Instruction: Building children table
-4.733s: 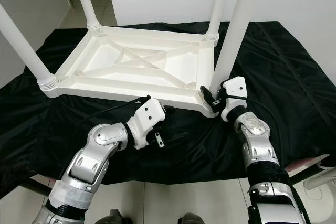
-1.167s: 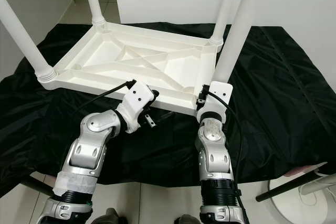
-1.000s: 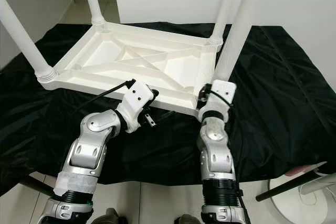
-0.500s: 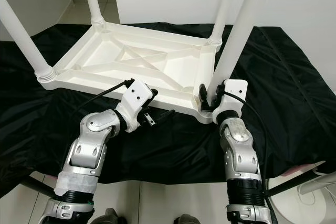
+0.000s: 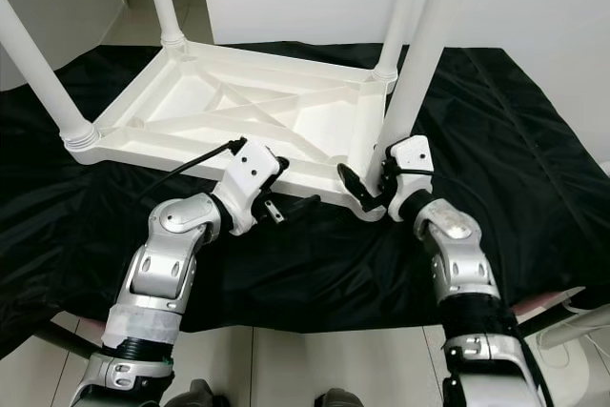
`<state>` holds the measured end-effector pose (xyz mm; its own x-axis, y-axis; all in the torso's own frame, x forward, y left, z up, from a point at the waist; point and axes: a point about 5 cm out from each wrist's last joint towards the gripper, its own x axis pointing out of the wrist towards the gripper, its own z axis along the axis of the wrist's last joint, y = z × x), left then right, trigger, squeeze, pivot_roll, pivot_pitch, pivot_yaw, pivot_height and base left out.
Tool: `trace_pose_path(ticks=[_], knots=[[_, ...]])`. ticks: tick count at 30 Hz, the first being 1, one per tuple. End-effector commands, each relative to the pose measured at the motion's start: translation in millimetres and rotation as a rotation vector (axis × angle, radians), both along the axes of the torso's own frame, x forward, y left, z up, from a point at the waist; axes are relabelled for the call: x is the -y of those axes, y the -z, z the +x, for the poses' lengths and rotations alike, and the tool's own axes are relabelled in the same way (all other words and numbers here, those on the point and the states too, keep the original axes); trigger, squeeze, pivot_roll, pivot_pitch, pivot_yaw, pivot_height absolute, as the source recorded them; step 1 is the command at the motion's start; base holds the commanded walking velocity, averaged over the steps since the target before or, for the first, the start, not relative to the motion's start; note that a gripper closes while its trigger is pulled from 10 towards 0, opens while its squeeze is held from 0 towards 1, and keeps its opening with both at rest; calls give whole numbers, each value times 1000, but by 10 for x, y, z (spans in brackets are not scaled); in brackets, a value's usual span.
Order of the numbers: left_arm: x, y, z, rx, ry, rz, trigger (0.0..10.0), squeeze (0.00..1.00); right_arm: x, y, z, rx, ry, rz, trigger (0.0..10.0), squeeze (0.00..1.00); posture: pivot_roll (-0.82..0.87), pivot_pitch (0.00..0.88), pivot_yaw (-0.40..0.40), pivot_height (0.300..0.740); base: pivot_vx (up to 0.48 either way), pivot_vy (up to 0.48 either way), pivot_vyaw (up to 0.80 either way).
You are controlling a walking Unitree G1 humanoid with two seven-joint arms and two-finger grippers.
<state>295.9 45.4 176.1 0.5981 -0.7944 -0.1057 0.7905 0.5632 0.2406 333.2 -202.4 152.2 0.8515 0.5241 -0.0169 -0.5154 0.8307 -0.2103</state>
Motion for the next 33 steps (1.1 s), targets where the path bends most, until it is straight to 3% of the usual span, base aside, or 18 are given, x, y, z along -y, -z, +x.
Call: trace_pose_path(ticks=[1,11,12,13,20,21,23,24,25,27,31,33], knots=[[-94,-11,119,62,-291,-22,10000,0,-45,32,19,-20,-43,-24,0,0,-53,0,4,740,0,0,0],[-104,2,99,60,-294,-21,10000,0,28,152,-34,-69,-70,-10,0,0,-52,0,5,740,0,0,0],[-103,3,98,60,-292,-21,10000,0,28,158,-38,-66,-58,-6,3843,0,-53,0,7,740,0,0,0],[-102,4,98,59,-291,-20,10000,0,35,152,-26,-55,-16,10,10000,0,-53,0,7,740,0,0,0],[-101,16,93,55,-288,-17,10000,0,-5,106,10,-19,145,64,10000,0,-55,0,3,740,0,0,0],[-102,22,87,53,-290,-17,10000,0,-78,80,-7,11,226,87,10000,0,-52,0,0,740,0,0,0],[-102,22,87,53,-290,-17,10000,0,-78,80,-7,11,226,87,10000,0,-52,0,0,740,0,0,0],[-101,32,78,50,-290,-17,10000,0,-172,68,-35,22,313,136,10000,0,-56,0,2,740,0,0,0],[-101,32,78,50,-290,-17,10000,0,-172,68,-35,22,313,136,10000,0,-56,0,2,740,0,0,0],[-94,44,66,46,-287,-17,10000,0,-241,83,-65,14,432,195,10000,0,-57,0,1,740,0,0,0],[-93,45,64,46,-287,-16,10000,0,-246,87,-68,12,448,203,10000,0,-57,0,1,740,0,0,0],[-88,49,61,45,-284,-15,10000,0,-296,108,-90,9,520,206,10000,0,-59,0,4,740,0,0,0]])
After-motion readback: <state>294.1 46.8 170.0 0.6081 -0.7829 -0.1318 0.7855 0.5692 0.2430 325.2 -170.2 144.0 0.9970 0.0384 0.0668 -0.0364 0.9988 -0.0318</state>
